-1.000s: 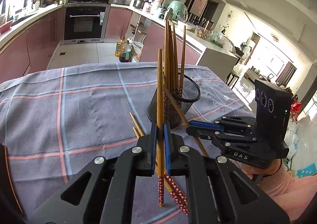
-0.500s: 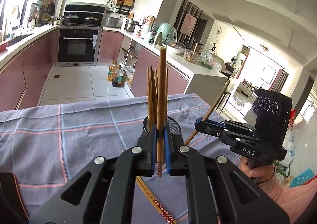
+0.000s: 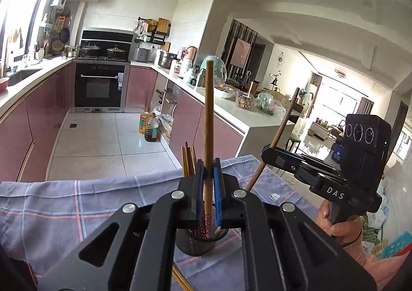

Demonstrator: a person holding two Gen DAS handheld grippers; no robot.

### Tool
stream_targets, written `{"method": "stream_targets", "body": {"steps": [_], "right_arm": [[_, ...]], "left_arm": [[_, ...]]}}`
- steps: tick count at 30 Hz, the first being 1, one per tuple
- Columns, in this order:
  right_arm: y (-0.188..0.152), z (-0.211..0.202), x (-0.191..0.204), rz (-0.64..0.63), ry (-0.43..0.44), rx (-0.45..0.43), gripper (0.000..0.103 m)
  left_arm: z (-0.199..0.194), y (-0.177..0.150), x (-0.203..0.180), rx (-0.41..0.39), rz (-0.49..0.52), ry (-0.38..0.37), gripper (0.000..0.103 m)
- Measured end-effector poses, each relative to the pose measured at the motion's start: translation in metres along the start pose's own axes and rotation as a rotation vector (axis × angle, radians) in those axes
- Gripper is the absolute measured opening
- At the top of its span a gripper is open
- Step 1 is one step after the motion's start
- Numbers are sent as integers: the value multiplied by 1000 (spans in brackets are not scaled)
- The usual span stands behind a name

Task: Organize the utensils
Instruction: 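Lift both chopsticks upright and insert them into the mesh cup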

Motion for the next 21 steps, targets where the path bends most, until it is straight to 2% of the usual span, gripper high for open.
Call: {"method": "stream_targets", "body": {"steps": [6,12,21], "right_arm": [[-10,13,-12,11,-21,36,6],[-37,33,-17,32,-24,140,6],[-75,61,-19,59,-28,288,6]], "left_arm": [[24,-13,-7,61,31,16,8],[51,-43,-6,203,64,37,8],[81,-76,-5,312,109,34,8]]}}
Point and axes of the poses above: each gripper's, at about its wrist camera, not at the fingertips, and z roughly the way its jaws point, x to its left, y to its top, the point moved 4 cm from there along z, roughly the way its jaws point, and after that the axes turned 14 degrees about -x, right-handed, at the moved point
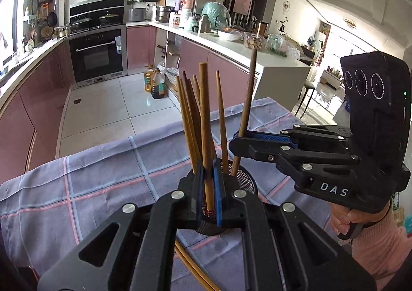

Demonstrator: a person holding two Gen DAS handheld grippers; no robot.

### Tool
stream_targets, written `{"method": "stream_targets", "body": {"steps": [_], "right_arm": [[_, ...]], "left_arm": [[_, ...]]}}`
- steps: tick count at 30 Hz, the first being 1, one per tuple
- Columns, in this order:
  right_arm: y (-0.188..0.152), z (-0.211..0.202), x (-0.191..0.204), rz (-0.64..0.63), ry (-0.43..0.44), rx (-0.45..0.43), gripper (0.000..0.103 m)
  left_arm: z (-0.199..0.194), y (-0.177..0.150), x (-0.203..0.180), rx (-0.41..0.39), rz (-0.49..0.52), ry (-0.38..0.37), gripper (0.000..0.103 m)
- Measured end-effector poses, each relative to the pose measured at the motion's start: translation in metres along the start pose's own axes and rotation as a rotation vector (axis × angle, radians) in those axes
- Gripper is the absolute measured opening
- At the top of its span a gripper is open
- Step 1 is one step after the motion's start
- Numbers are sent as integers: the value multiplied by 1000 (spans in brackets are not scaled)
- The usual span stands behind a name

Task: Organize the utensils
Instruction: 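Lift both chopsticks upright and insert them into the mesh cup, then open both grippers and pull them back from the cup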

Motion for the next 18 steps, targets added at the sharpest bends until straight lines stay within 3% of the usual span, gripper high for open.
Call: {"method": "stream_targets", "body": {"steps": [10,18], "right_arm": [[0,16,-9,33,-34,5,8],[-1,14,-12,45,-38,-6,9]], "left_arm": [[30,-1,16,32,-23,11,9],[19,-9,26,-7,-54,23,14]]}}
Point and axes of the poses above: each gripper's, at about its wrist camera, not at the fingertips, and z roughly the way its jaws point, x to its left, y to its top, the point moved 4 cm from there along z, roughly the way its jaws point, and after that the axes turned 14 degrees about -x, right-handed, at the moved point
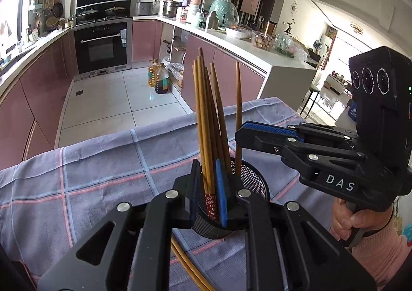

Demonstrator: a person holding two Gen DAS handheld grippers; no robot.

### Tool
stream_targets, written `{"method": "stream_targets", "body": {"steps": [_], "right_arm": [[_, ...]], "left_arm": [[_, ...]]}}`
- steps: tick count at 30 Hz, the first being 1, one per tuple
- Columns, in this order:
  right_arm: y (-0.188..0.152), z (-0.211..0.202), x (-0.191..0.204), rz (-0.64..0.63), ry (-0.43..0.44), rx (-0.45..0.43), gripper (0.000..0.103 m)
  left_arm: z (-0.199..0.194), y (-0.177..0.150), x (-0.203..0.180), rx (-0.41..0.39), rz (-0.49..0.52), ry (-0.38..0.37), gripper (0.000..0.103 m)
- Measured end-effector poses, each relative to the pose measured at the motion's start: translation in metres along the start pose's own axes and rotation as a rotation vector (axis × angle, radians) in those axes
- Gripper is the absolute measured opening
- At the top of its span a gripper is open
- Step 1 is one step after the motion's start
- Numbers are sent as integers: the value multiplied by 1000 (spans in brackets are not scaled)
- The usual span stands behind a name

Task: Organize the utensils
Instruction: 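Open both grippers and pull them back from the cup, then move both grippers over the last two chopsticks on the cloth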

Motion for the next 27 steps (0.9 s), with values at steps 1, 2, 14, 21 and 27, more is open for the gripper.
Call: {"method": "stream_targets", "body": {"steps": [1,2,14,21,27], "right_arm": [[0,-2,1,-1,2,-5,9],[-1,-4,3,0,5,-11,11],[-42,-49,49,-92,141,-19,42],[-109,-29,68,-109,152,154,43],[-145,-16,80,-121,129,243,43]], "left_arm": [[-5,-1,1,-12,-5,1,16],[-10,-1,3,-26,-9,2,17],[-98,-33,21,-191,-21,92,46],[-113,-82,45,-123,-89,156,49],[-108,-114,47,-59,-111,178,49]]}}
Point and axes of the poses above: each gripper's, at about its wrist camera, not at the fingertips, and z roughly the way its jaws point, x to its left, y to its top, the point moved 4 cm from there along z, roughly the way its jaws point, and after that the axes turned 14 degrees about -x, right-handed, at the moved point
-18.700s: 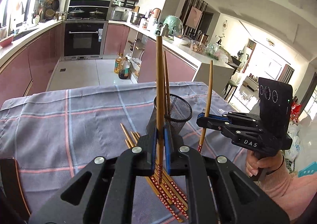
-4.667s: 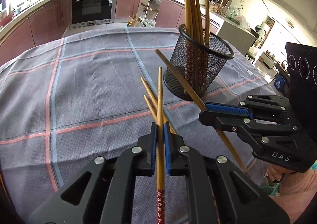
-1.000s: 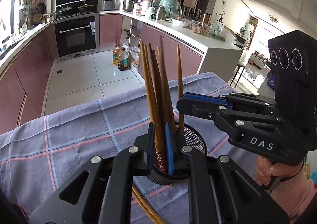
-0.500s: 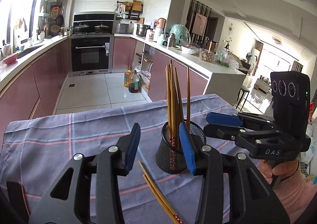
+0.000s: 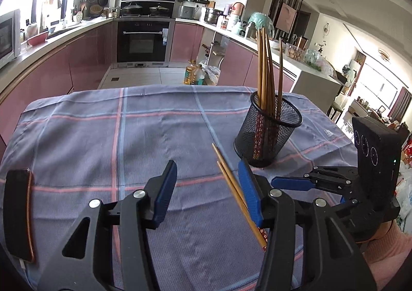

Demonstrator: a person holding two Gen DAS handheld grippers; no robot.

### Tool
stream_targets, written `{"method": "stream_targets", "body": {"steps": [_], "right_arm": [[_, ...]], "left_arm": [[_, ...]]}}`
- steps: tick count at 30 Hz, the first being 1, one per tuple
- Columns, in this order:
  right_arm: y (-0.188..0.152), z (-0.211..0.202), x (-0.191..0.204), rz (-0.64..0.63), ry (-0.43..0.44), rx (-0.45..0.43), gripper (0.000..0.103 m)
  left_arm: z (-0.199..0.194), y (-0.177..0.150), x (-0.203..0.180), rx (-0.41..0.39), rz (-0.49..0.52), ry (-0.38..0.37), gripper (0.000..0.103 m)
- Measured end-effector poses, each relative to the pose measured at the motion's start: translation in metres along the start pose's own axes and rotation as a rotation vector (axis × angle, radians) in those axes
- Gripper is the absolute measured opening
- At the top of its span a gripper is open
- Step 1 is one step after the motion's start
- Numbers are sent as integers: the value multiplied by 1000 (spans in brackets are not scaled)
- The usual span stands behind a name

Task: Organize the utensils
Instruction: 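Move both grippers over the last two chopsticks on the cloth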

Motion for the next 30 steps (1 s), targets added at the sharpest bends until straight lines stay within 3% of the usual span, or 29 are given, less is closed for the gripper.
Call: {"method": "stream_targets", "body": {"steps": [8,19,30], "right_arm": [[-15,12,5,-15,-43,44,43],[-19,14,2,-32,-90,63,43],[-19,5,-14,17,-105,73,43]], "left_arm": [[4,-25,-1,53,-21,-6,49],[7,-31,-3,75,-21,-13,49],[22,-55,-26,159,43,-77,49]]}}
Point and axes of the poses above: each gripper's, at about its wrist camera, not at the fingertips, and z roughly the way its jaws point, x to its left, y to its top, the point moved 4 cm from there along z, roughly the way its jaws point, and after that the axes turned 14 degrees about -x, right-handed, at the moved point
